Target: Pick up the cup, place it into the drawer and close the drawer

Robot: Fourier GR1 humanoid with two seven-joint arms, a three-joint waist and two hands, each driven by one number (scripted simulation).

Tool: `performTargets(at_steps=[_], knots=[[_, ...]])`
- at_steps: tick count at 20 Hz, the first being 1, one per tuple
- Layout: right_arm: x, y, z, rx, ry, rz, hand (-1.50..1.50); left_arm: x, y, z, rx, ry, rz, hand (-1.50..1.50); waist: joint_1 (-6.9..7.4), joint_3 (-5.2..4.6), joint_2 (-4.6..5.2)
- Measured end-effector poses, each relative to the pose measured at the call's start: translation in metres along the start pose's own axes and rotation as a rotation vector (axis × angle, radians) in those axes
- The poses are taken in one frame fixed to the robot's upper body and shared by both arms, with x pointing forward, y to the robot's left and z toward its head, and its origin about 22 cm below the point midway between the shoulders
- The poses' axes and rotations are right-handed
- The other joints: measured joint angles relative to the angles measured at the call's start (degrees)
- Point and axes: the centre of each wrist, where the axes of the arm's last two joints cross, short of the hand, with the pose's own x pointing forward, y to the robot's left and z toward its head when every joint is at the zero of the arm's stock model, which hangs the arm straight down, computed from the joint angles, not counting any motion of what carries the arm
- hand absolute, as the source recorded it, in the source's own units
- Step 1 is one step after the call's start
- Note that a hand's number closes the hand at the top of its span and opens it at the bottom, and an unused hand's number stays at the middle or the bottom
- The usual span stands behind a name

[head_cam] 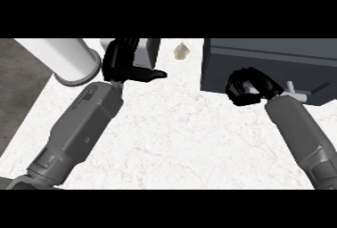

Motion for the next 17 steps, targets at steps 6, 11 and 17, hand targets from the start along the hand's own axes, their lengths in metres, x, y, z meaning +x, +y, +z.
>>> performTargets(at_steps=[6, 11, 17], knots=[[-0.004, -0.009, 0.005, 0.023, -0.013, -0.082, 1.50, -0.001, 0.007, 0.007, -0.026, 0.008, 0.002, -1.50, 0.81, 0.22, 0.22], [-0.008, -0.018, 0.012, 0.049, -0.023, -0.134, 1.50, 0.000, 0.011, 0.010, -0.043, 0.013, 0.017, -1.50, 1.68, 0.43, 0.41], [-0.011, -0.025, 0.019, 0.072, -0.040, -0.184, 1.50, -0.003, 0.014, 0.016, -0.051, 0.016, 0.037, -1.50, 2.40, 0.59, 0.81]])
